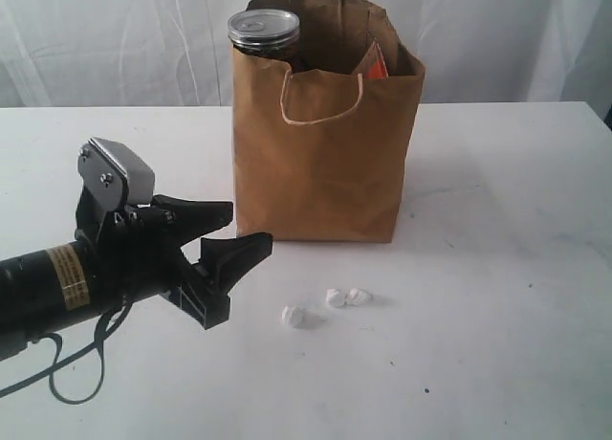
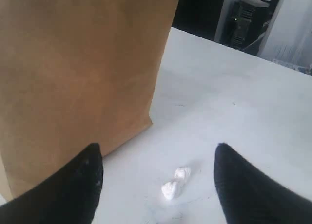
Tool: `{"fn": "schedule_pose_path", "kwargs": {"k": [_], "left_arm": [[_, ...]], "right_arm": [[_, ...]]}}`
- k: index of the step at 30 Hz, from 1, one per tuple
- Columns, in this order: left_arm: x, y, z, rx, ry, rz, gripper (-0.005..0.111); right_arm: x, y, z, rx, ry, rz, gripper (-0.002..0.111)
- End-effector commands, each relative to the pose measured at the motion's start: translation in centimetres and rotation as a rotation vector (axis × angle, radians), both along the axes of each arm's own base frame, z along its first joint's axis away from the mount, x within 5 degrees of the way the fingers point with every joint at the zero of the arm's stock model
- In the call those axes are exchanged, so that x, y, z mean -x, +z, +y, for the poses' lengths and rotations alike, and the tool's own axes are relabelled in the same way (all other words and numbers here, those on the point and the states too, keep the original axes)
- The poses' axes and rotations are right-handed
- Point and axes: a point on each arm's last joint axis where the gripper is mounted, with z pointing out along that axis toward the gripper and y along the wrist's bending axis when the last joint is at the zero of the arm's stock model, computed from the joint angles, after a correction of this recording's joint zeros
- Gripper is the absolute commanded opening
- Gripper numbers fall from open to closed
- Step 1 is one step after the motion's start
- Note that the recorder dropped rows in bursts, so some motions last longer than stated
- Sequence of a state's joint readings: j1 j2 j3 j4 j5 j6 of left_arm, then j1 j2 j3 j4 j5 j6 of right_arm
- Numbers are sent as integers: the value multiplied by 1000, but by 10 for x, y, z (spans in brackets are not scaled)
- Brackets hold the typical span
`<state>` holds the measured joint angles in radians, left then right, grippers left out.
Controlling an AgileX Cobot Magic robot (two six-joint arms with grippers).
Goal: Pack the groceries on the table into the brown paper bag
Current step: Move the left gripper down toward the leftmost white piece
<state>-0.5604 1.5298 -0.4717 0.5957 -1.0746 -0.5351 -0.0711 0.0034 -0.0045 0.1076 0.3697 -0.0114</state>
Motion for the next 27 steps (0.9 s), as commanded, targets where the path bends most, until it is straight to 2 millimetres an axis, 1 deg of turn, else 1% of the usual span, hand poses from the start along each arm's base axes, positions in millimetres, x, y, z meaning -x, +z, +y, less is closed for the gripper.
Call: {"fn": "schedule_pose_path", "kwargs": {"k": [1,3,7,11,16,19,22,27], "left_arm": [[-3,-10,0,-51,7,-58,67],[-7,-13,-2,-88,-3,-91,67],[-19,-22,-10,-111,-16,-85,67],[-29,-40,-19,-148,-51,-63,67],[-21,-51,-27,-167,-198,-90,67],[-22,-68,-26,-266,-208,-34,62],[-22,-81,-25,-284,-203,9,56],[-19,-88,-28,-257,-247,6,42]], "right_arm": [[0,-1,-1,0,-10,-3,0],[0,-1,-1,0,-10,-3,0],[0,-1,-1,0,-10,-3,0],[0,-1,-1,0,-10,-3,0],[0,-1,-1,0,-10,-3,0],[0,-1,-1,0,-10,-3,0],[0,-1,-1,-28,-18,-4,0],[0,-1,-1,-32,-19,-4,0]]}}
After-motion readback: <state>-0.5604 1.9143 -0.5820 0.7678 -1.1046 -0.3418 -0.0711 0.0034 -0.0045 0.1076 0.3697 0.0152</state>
